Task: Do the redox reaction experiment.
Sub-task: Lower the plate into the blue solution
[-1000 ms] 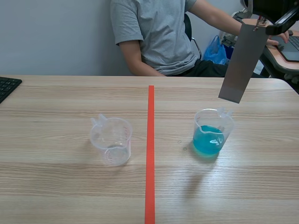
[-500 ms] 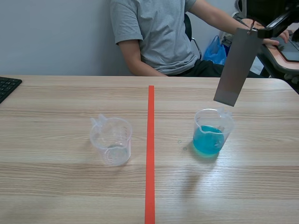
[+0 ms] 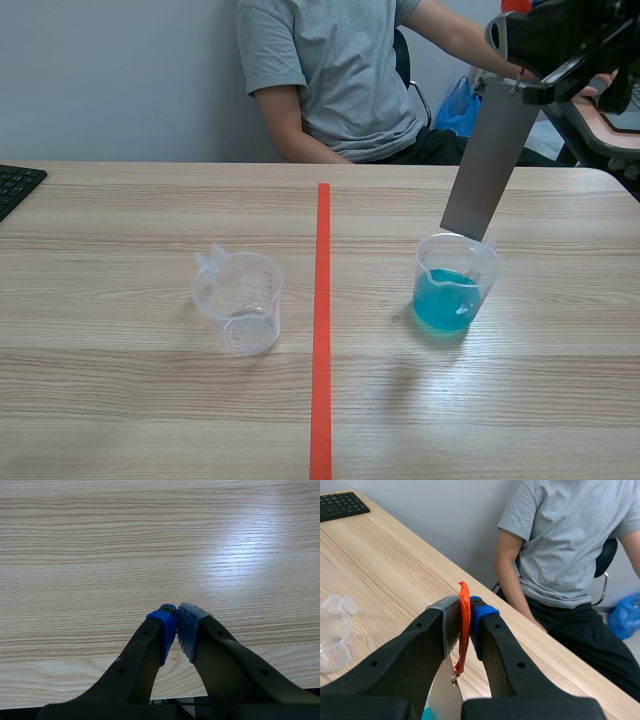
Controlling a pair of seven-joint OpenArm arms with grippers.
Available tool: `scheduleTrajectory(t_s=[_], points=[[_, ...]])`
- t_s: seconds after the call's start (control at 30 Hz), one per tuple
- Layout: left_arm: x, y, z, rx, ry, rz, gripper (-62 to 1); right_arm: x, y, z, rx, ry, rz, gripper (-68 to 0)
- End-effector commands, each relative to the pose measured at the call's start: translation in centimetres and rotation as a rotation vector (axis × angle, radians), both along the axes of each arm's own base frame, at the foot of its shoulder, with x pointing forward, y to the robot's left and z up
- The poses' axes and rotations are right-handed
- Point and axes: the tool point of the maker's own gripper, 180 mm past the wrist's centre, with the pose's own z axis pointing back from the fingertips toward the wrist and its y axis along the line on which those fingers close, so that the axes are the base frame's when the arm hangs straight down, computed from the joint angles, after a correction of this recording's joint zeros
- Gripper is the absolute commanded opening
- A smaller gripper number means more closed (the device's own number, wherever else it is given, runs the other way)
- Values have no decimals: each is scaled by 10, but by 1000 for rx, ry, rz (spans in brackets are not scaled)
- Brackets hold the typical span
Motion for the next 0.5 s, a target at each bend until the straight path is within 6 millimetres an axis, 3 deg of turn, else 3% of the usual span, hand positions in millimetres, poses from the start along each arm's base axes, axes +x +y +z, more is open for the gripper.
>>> scheduleTrajectory(t_s=[0.0, 0.47], points=[[3, -2, 3, -7, -10, -6, -562, 4, -1, 11, 17, -34, -1, -662], [-4, -8, -2, -36, -9, 33, -562, 8, 6, -10, 24, 2, 15, -662]])
